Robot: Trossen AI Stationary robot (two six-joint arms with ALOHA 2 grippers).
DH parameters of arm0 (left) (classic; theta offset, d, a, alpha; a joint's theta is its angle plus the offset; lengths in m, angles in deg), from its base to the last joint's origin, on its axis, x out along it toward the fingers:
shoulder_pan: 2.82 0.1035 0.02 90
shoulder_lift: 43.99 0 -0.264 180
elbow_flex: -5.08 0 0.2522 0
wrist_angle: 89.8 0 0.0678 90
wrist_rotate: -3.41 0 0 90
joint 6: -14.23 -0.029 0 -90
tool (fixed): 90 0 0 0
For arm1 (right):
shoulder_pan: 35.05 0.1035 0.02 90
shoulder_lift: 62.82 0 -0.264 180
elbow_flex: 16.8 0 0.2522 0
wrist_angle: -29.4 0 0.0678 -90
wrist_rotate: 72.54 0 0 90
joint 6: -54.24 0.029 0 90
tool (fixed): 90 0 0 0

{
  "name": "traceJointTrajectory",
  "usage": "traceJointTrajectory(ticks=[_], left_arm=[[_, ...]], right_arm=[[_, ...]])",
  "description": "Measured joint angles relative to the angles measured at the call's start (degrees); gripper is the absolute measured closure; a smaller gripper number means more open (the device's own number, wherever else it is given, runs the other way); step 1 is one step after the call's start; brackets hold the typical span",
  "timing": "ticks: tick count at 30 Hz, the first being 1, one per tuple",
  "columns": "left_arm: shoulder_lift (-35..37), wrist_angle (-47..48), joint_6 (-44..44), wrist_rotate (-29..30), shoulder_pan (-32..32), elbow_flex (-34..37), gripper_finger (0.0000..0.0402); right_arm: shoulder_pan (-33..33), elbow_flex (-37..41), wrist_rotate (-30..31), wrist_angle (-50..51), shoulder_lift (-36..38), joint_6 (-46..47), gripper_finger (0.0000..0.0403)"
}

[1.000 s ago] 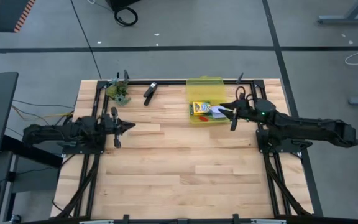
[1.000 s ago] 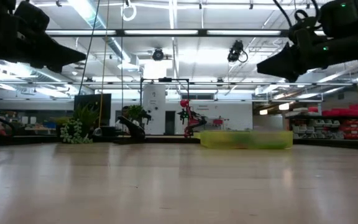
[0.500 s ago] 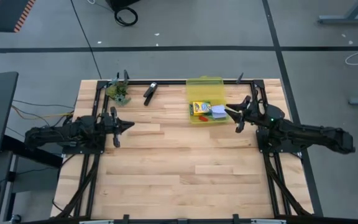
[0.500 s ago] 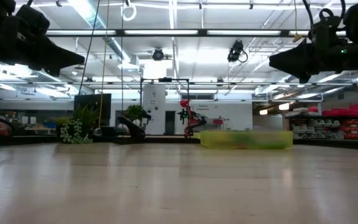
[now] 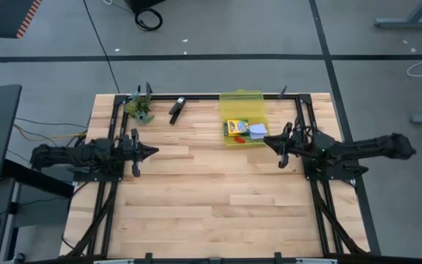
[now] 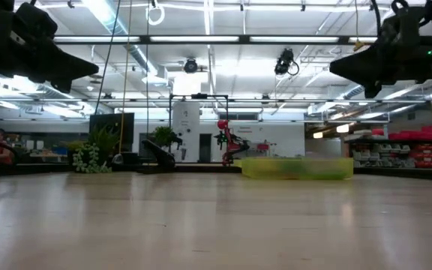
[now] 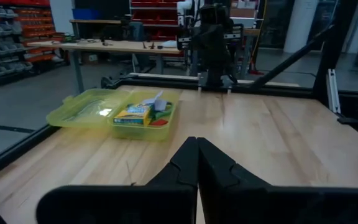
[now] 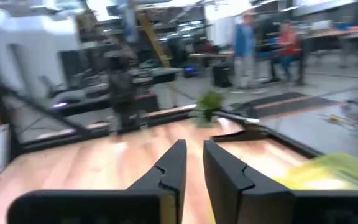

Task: Pack school essentials
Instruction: Return to Home Position

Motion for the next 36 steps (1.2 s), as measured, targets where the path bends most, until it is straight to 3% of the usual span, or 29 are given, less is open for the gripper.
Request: traceJointTrajectory(ticks=[3, 9, 13, 18, 24, 36], left_arm=[[0.00, 0.87, 1.12, 0.42, -1.13, 0.00, 0.0393], [-0.13, 3.81, 5.56, 0.19, -1.41, -0.63, 0.0397], [-0.13, 4.08, 4.69, 0.22, -1.43, -0.83, 0.0395], [-0.15, 2.70, 2.54, 0.24, -1.41, -0.83, 0.0381], [-0.24, 2.64, 7.24, 0.21, -1.41, -0.83, 0.0381], [-0.24, 2.58, 7.47, 0.22, -1.41, -0.85, 0.0377]], right_arm=[[4.95, -0.05, 1.76, 1.90, 0.10, -0.47, 0.0351], [7.14, -0.07, 6.57, 18.45, 0.82, 6.43, 0.0371], [7.11, -0.07, 7.23, 19.33, 2.72, 5.69, 0.0380], [7.09, -0.07, 12.69, 19.27, 3.71, 8.98, 0.0382], [7.09, -0.07, 12.22, 19.32, 3.49, 10.02, 0.0382], [7.09, -0.07, 12.06, 19.32, 3.49, 10.12, 0.0382]])
